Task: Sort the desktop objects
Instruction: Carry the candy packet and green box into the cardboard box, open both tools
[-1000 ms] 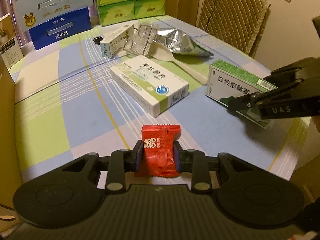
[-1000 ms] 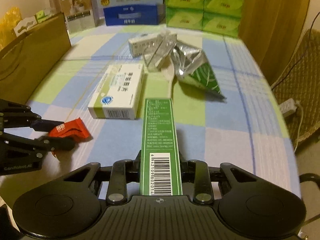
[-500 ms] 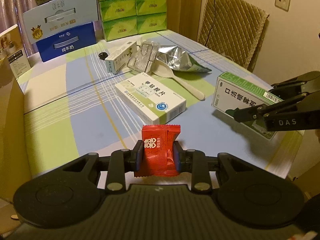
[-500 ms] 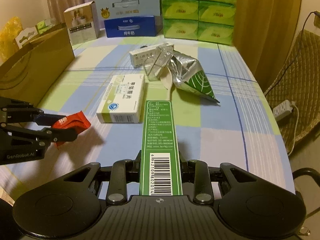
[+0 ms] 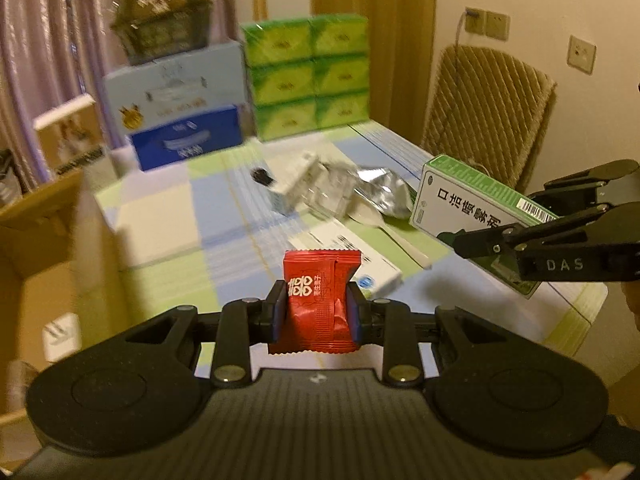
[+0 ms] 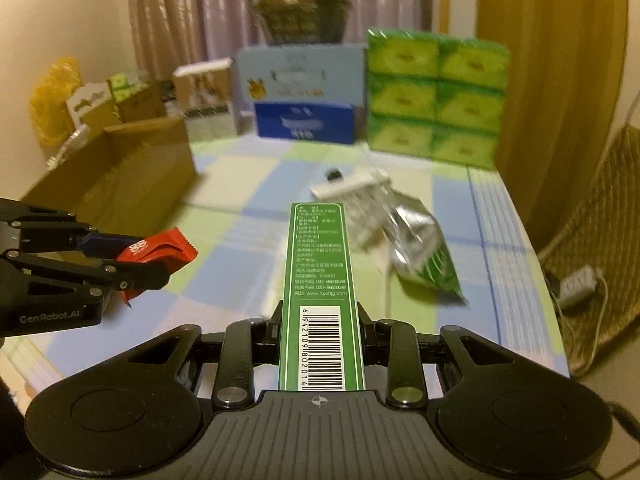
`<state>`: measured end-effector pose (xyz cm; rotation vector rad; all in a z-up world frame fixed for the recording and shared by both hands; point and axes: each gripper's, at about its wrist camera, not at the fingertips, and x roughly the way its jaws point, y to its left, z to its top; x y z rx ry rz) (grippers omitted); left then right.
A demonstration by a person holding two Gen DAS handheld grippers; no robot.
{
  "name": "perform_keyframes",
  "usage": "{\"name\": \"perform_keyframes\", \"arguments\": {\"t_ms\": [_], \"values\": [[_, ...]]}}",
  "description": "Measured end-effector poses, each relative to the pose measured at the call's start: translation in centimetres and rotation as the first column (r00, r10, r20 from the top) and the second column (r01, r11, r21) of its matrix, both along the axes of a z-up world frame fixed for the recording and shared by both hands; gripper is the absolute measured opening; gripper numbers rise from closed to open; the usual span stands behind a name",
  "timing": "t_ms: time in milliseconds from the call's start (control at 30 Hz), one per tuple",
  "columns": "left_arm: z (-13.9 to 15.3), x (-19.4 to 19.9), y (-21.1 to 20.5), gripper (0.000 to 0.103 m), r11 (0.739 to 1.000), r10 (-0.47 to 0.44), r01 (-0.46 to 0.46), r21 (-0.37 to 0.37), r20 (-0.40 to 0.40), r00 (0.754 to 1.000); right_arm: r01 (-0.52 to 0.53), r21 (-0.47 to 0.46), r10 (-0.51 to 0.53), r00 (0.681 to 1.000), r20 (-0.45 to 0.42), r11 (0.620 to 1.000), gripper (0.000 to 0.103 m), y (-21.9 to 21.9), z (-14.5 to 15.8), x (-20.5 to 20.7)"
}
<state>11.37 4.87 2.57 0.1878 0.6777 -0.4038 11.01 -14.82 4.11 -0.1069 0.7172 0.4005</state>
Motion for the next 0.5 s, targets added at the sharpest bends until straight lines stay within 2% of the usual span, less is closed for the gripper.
{"name": "perform_keyframes", "arguments": {"t_ms": [233,500], "values": [[4.6,-1.3,4.9,0.025,0.996,0.083,-0.084,0.010,0.065,0.994,-0.101,0.021,0.099,0.992,0.076,0.995,0.028,4.9,4.2,-0.2],[6.5,-3.2,11.8,0.025,0.980,0.186,-0.190,0.057,0.072,0.980,-0.227,0.052,0.220,0.969,0.112,0.973,0.028,12.2,6.8,-0.9]]}}
